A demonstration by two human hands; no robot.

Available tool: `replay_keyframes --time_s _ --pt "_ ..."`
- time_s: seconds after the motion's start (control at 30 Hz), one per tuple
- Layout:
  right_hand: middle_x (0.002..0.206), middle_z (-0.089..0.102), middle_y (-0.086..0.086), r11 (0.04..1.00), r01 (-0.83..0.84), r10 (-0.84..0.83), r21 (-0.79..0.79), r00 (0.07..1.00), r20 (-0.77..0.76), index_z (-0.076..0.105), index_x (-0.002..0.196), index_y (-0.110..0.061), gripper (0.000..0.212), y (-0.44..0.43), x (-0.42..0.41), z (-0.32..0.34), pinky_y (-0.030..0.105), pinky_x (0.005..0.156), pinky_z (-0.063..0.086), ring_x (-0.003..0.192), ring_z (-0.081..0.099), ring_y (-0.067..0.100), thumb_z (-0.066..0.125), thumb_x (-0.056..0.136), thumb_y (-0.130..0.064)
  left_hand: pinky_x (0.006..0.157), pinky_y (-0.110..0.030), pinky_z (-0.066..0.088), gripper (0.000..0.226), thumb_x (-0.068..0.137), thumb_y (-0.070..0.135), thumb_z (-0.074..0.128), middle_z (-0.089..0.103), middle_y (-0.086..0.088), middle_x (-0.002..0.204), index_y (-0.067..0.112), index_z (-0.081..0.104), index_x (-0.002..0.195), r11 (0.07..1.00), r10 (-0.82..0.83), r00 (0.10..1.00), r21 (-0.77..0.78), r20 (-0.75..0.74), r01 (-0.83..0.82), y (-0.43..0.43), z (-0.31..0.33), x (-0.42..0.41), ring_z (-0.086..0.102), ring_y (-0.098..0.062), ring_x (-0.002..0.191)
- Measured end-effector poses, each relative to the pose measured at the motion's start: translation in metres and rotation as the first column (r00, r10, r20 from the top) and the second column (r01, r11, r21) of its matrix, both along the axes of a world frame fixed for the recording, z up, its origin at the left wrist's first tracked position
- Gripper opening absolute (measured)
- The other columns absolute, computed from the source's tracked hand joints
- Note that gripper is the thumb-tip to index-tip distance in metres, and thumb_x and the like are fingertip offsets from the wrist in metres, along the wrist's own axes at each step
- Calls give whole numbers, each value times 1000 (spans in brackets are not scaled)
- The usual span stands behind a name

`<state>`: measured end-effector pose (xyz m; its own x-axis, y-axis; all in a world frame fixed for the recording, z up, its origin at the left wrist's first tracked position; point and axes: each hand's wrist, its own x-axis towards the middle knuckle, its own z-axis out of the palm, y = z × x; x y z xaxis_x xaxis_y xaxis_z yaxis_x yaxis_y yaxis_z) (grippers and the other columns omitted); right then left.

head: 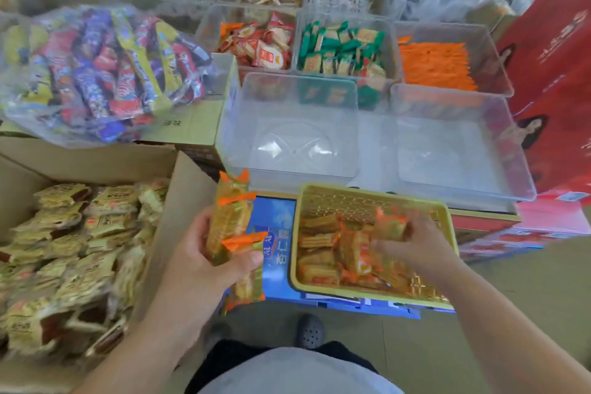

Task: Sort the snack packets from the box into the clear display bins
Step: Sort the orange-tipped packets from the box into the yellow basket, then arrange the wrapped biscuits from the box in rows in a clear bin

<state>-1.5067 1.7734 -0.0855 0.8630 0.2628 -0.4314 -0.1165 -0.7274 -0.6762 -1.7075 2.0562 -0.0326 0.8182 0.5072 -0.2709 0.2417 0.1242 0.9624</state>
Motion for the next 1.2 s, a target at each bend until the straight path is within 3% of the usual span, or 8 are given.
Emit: replay_keyframes --time_s 0.13,0.3,0.47,0.67,0.8,1.0,1.1,1.2 --pt "142 28 -1 807 -273 358 -524 931 67 47 138 -33 106 -5 18 -31 46 100 48 131 41 32 63 45 -80 78 -42 64 70 51 37 91 78 5 108 47 65 116 996 -55 997 70 -62 60 -24 -2 16 77 -17 96" --pt "163 9 9 634 -510 530 -582 834 -154 6 153 -51 119 -3 14 -62 62 114 32 148 17 41 73 59 -78 81 -33 60 75 59 32 90 75 13 111 51 57 123 971 -131 982 184 -135 154 -50 -8 46 74 -9 97" --pt "169 -7 9 632 -526 595 -569 800 -78 -29 142 -59 134 -14 9 -58 67 117 2 155 -4 37 73 58 -81 75 -11 50 85 60 45 88 68 30 106 66 42 128 837 -301 926 403 -227 370 -80 -21 102 66 10 93" --pt "168 9 -6 801 -432 495 -415 867 55 20 152 -52 93 -36 0 -38 51 119 24 152 17 25 57 70 -79 93 -26 47 93 69 38 89 56 14 125 45 38 147 563 -419 802 571 -425 597 -101 -64 143 56 -11 115" --pt "158 30 -17 805 -394 489 -444 864 121 40 147 -46 72 -36 -9 -31 43 113 36 143 33 19 51 81 -74 94 -36 52 105 72 49 87 51 -5 139 43 21 154 403 -388 631 492 -672 772 -103 -88 147 60 -25 115" --pt "143 52 -9 854 -364 453 -372 872 187 59 135 -35 56 -13 -24 -27 40 107 44 135 44 22 65 84 -58 111 -50 44 103 87 33 78 -22 -22 167 49 6 159 236 -326 454 393 -829 889 -106 -76 139 37 -47 143" --pt "117 65 -2 911 -317 395 -265 855 335 70 117 -28 39 10 -31 -18 39 92 48 118 57 28 77 80 -40 112 -52 41 79 91 32 71 12 -21 168 36 29 157 218 -430 584 549 -688 807 -100 -45 115 36 -45 142" --pt "102 67 -2 942 -312 333 -123 827 453 75 103 -22 30 54 -44 -2 32 82 45 101 62 27 84 75 -27 102 -45 47 50 89 31 70 54 -12 141 17 61 136 351 -505 757 703 -414 619 -64 -12 71 50 -32 125"
